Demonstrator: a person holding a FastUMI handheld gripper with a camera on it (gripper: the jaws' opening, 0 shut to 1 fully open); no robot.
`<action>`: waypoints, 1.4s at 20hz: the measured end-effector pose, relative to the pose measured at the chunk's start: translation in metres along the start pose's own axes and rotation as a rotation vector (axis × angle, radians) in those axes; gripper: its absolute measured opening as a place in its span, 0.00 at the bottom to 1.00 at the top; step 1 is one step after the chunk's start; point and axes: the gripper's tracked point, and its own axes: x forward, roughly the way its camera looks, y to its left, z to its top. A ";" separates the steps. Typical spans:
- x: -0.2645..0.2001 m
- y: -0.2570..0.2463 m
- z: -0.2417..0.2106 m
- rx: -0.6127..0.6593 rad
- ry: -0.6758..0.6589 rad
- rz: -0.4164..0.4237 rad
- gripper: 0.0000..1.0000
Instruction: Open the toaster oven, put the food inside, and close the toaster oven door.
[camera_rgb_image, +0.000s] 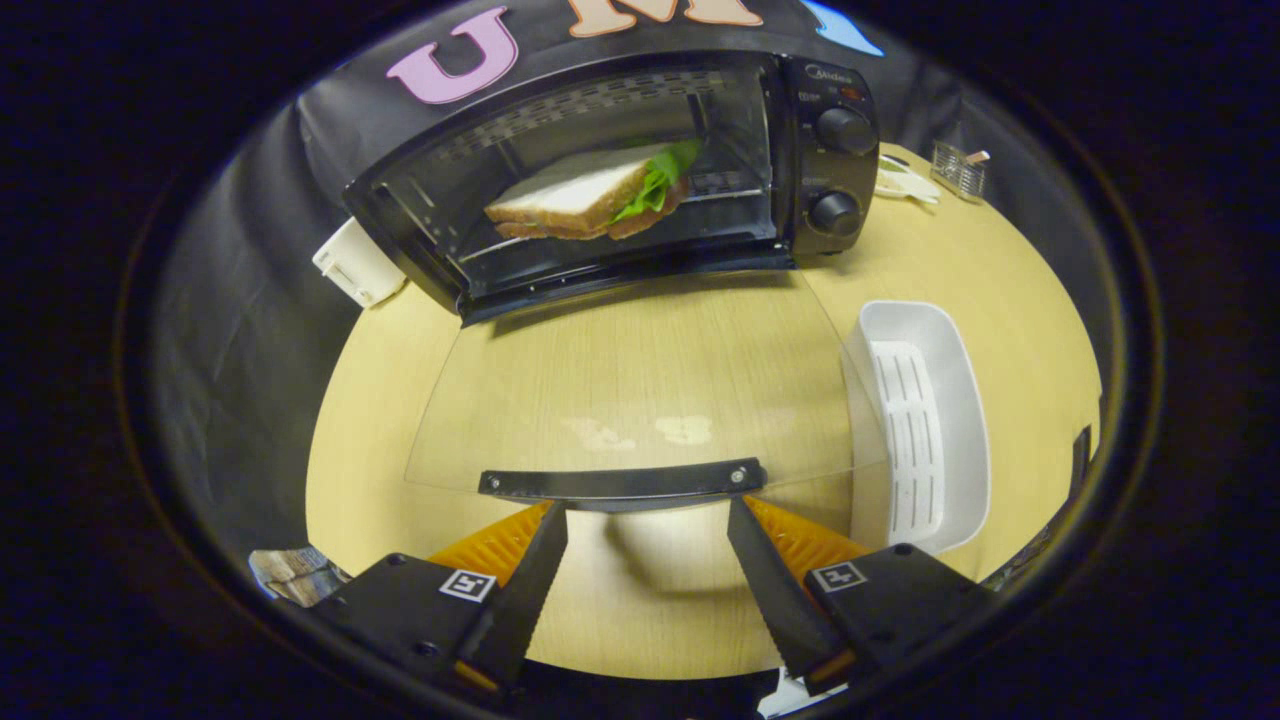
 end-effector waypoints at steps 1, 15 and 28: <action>-0.006 0.002 0.004 0.008 -0.022 -0.008 0.98; -0.059 0.029 0.104 -0.043 -0.341 0.038 1.00; -0.046 0.035 0.193 -0.119 -0.472 0.016 0.92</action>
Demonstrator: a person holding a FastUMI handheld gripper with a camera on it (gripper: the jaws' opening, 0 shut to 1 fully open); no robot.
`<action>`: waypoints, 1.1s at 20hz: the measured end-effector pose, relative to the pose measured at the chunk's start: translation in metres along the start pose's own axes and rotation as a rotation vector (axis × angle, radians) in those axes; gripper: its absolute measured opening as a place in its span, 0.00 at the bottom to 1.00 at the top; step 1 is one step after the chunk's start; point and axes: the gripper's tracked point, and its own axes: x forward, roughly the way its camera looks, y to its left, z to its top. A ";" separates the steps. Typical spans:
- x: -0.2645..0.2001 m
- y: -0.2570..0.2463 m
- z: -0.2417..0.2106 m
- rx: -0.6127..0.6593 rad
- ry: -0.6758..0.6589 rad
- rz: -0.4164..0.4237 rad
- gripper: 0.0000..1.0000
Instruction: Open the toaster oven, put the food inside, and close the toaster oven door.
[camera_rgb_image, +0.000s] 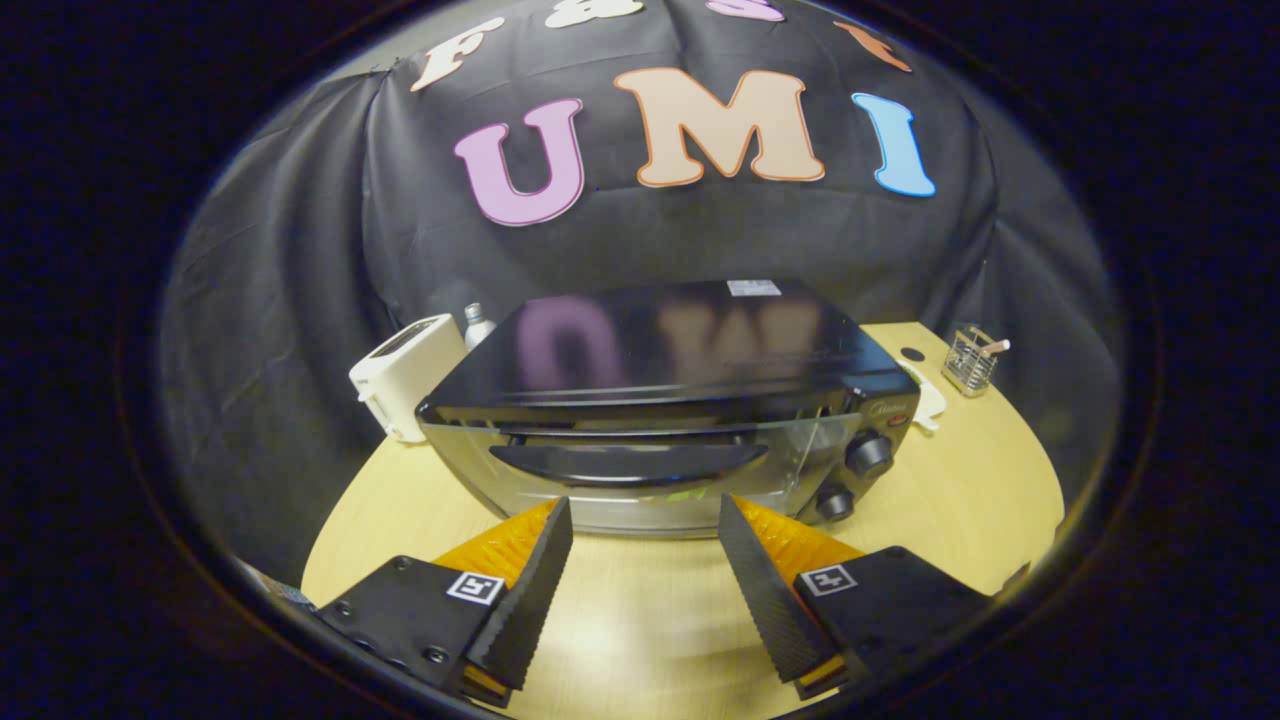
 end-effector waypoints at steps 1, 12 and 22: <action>0.000 -0.005 0.009 0.008 -0.020 -0.008 0.92; -0.076 -0.038 0.170 0.058 -0.287 0.077 0.92; -0.157 -0.109 0.296 -0.115 -0.578 -0.056 0.92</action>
